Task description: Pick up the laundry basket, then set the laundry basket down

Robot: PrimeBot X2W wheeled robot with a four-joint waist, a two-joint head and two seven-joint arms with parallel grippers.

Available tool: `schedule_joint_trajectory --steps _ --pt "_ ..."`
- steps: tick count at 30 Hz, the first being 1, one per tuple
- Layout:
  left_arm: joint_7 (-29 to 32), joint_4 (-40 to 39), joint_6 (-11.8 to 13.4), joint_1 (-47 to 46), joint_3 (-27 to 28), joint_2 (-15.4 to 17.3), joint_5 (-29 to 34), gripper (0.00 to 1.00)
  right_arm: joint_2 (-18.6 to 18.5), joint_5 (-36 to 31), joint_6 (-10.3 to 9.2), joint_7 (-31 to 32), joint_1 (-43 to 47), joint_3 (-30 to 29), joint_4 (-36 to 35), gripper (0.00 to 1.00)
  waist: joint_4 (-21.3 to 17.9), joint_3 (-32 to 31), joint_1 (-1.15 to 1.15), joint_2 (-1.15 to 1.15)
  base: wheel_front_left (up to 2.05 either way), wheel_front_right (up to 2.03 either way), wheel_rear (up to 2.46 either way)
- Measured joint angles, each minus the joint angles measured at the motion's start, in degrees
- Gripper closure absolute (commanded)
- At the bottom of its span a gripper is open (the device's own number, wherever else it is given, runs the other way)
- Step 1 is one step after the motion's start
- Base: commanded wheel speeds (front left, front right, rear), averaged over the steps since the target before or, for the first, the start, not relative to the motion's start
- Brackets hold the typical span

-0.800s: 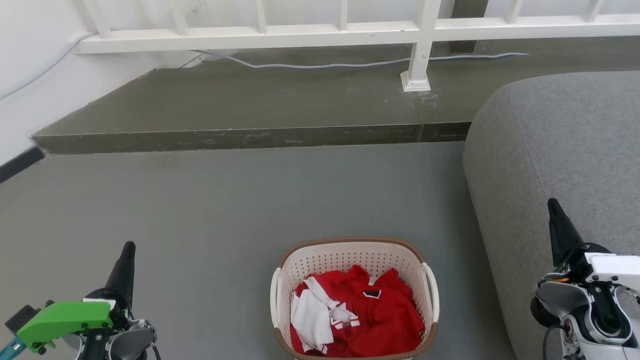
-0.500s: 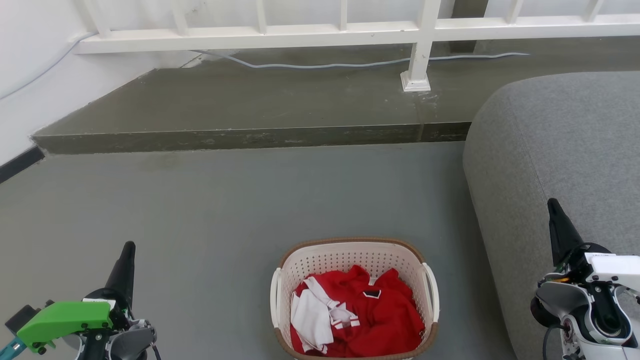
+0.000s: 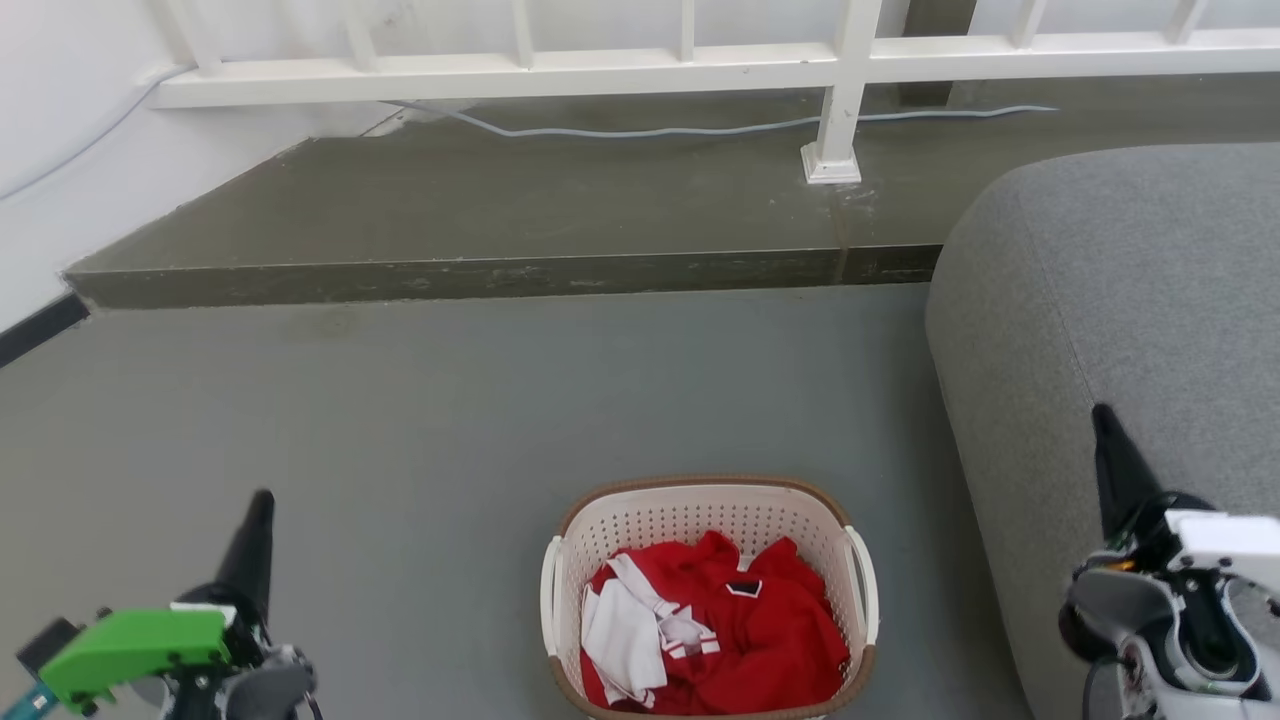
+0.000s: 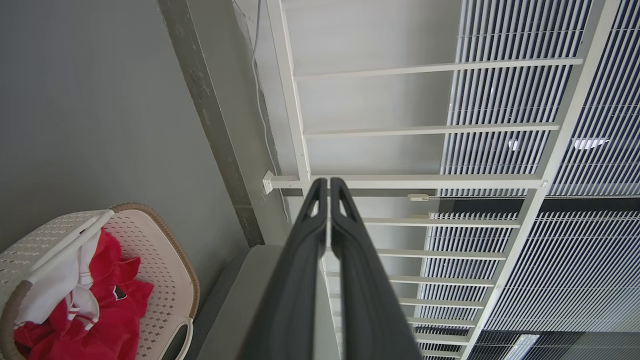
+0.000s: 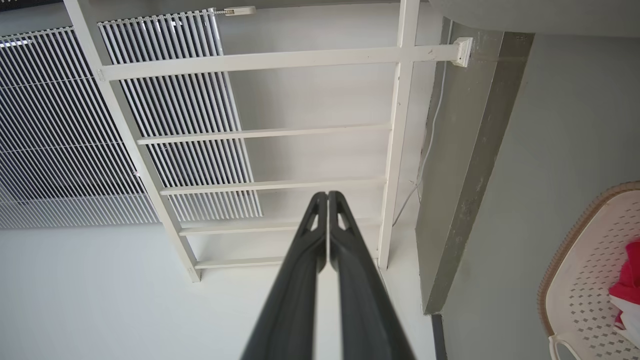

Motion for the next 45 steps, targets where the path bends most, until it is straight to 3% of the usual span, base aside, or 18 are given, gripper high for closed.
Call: schedule_joint_trajectory --steps 1,2,28,45 --pt "-0.01 0.48 0.02 0.18 -0.09 -0.09 0.00 1.00 0.11 -0.02 -0.12 -0.01 0.18 0.03 0.45 1.00 0.00 0.00 0.00 0.00 0.00 0.00 0.00" --pt "-0.01 1.14 0.04 0.62 -0.20 -0.29 0.00 0.00 0.38 -0.02 -0.29 -0.01 0.60 0.07 1.07 0.00 0.00 0.00 0.00 0.00 0.00 0.00 0.00" --pt "-4.48 -0.58 0.05 2.14 -4.28 -1.27 2.22 0.00 0.73 -2.02 -0.32 -2.12 2.46 1.88 -1.62 0.00 -0.28 0.40 0.00 0.00 0.00 0.00 0.00" --pt "-7.59 -3.11 0.05 1.54 -7.72 -0.82 16.13 0.00 -3.60 -11.96 -0.31 -6.83 2.42 7.22 -5.11 0.00 -0.52 0.93 0.00 0.00 0.00 0.00 0.00"
